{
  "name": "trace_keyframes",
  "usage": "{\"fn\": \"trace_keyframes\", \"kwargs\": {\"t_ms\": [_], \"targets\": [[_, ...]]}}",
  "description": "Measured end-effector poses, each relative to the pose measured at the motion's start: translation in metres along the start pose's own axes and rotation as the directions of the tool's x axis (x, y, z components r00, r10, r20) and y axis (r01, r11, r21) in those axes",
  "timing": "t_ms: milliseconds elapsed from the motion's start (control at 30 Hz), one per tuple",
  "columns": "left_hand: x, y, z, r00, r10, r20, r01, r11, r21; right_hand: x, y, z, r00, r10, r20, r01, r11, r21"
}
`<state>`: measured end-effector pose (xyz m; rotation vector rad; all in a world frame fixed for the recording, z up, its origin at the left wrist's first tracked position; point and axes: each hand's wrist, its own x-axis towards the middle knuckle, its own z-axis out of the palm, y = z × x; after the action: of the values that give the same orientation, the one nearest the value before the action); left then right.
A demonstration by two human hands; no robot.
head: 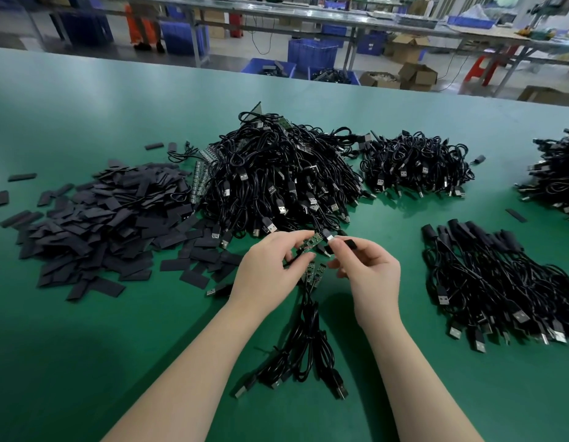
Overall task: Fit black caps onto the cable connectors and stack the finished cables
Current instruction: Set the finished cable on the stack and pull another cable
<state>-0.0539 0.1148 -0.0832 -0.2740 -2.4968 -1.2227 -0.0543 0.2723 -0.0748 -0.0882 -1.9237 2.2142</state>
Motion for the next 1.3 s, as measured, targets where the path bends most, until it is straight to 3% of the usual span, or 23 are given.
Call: {"fn": "trace_keyframes", "kwargs": {"t_ms": [167,733,967,1300], "targets": [[0.0002,-0.0008,0.0005,0.999,0.037,0.005,-0.037,0.999,0.005,0.0015,0.0028,0.0018,1.000,0.028,-0.012,-0.027,0.999,0.044],[-0.0014,-0.0014,0.0034,0.996,-0.039,0.083,0.039,0.999,0.000,0.0005,0.0017,0.0008,0.992,0.065,0.108,-0.064,0.998,-0.015],[0.0005,-0.0043,0.0040,0.995,-0.076,0.070,0.084,0.990,-0.111,0.0000,0.0050,0.0031,0.980,0.035,0.197,-0.041,0.999,0.025],[0.0019,-0.0086,0.0049,0.990,-0.110,0.089,0.115,0.991,-0.060,0.0017,0.0040,-0.0001,0.997,-0.043,0.058,0.043,0.999,0.004]]}}
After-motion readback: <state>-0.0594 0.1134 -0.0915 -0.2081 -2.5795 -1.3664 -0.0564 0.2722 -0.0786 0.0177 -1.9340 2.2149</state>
